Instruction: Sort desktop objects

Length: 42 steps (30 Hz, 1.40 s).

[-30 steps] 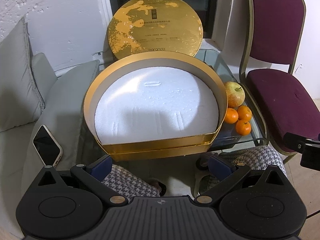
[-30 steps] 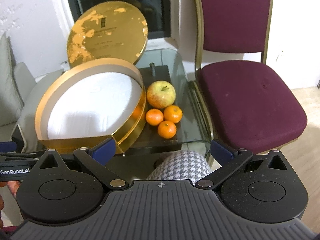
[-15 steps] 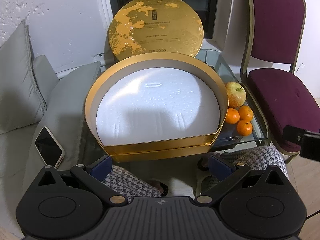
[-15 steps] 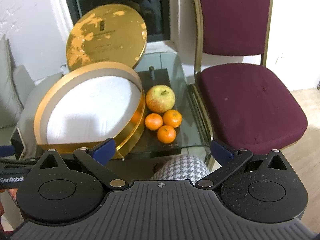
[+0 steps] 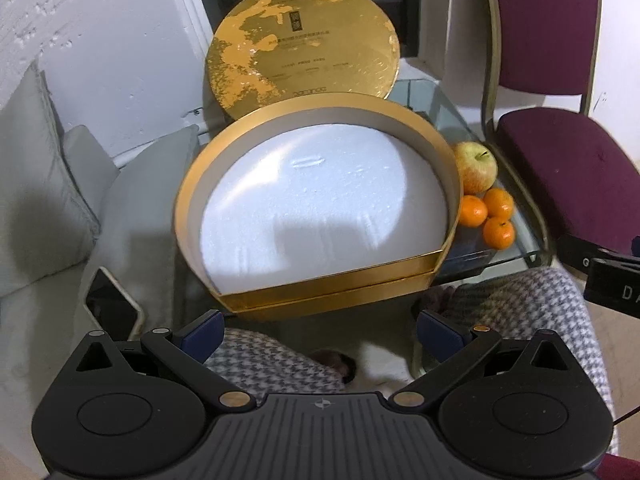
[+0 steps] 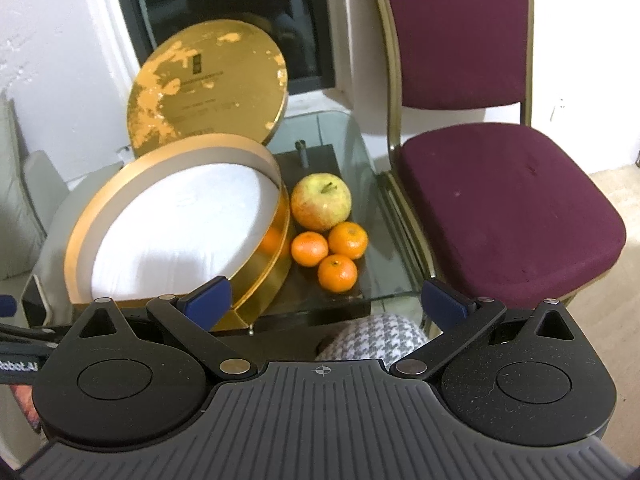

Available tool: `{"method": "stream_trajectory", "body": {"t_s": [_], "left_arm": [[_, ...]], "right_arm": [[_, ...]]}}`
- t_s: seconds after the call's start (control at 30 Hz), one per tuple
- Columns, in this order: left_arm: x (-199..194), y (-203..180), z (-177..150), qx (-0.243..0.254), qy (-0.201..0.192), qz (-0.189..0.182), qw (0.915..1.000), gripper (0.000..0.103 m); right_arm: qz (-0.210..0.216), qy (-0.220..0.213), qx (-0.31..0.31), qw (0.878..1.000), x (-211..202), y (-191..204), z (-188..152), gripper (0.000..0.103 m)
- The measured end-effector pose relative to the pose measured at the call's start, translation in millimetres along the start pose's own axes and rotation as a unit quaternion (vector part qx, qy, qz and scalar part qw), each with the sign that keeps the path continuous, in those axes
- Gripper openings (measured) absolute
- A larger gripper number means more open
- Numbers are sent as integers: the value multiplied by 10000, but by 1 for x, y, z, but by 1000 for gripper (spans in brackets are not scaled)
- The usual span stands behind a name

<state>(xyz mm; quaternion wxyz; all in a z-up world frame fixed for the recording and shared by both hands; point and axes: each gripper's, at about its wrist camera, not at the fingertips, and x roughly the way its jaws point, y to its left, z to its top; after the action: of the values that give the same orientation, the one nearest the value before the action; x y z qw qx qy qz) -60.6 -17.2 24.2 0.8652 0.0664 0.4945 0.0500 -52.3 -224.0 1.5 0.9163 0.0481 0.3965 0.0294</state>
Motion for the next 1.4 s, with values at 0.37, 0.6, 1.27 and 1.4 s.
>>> {"method": "stream_trajectory", "body": {"t_s": [0.37, 0.6, 1.27, 1.4], "left_arm": [[-6, -1, 4, 280, -160, 65, 9995, 102], [9, -11, -2, 484, -555, 11, 9973, 102], [44, 2, 6, -98, 228, -186, 9995, 102], [57, 1, 15, -86, 293, -215, 9993, 102]], "right_arm": [[10, -191, 30, 9998, 4, -6, -7, 103], [513, -101, 412, 9978, 18, -16, -13, 103], [610, 438, 178, 9970, 65, -18, 1, 102], [558, 607, 87, 9966, 87, -18, 7, 89]]}}
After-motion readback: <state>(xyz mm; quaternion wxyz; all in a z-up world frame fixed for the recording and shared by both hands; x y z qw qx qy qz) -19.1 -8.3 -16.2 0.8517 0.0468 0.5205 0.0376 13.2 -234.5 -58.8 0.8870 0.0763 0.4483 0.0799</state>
